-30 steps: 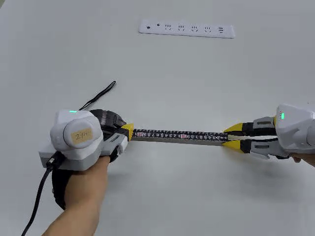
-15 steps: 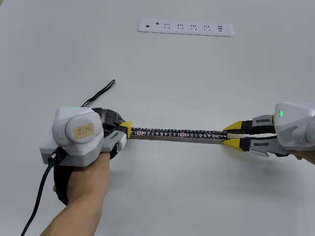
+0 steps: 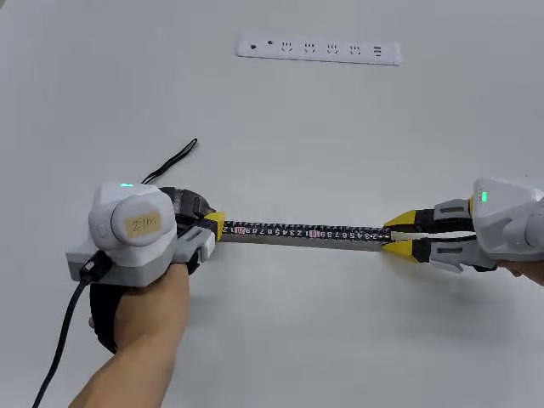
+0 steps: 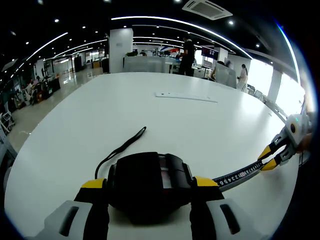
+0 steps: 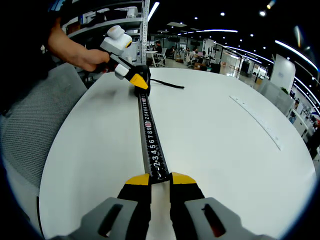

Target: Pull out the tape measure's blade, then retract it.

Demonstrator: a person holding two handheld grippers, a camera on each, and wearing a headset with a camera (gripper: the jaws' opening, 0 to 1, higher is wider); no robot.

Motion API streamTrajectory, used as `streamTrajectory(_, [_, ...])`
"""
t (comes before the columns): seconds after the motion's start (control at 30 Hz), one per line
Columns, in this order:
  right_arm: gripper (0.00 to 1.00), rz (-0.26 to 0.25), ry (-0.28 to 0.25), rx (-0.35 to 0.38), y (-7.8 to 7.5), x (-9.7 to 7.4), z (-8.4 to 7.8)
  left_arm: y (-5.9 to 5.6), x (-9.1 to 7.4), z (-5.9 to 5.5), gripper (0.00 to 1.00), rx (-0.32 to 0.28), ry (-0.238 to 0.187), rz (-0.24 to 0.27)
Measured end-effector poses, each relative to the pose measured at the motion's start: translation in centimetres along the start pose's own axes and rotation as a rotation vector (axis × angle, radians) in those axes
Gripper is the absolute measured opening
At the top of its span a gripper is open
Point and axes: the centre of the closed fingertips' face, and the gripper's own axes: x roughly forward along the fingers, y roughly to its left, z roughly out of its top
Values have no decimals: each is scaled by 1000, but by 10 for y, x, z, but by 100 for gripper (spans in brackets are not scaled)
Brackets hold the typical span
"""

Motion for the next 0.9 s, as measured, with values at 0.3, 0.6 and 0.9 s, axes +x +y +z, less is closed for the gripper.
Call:
streamTrajectory(0.3, [11,1,-2,3,1,1,0,0,0,0,62,-13,7,-16])
streamTrajectory(0.6, [11,6,-3,8,2,1,0,0,-1,0,62,-16,9,-23])
streamTrajectory(0.9, [11,8,-8,8,1,2,2,0,-1,-1,62,-19,13,-28])
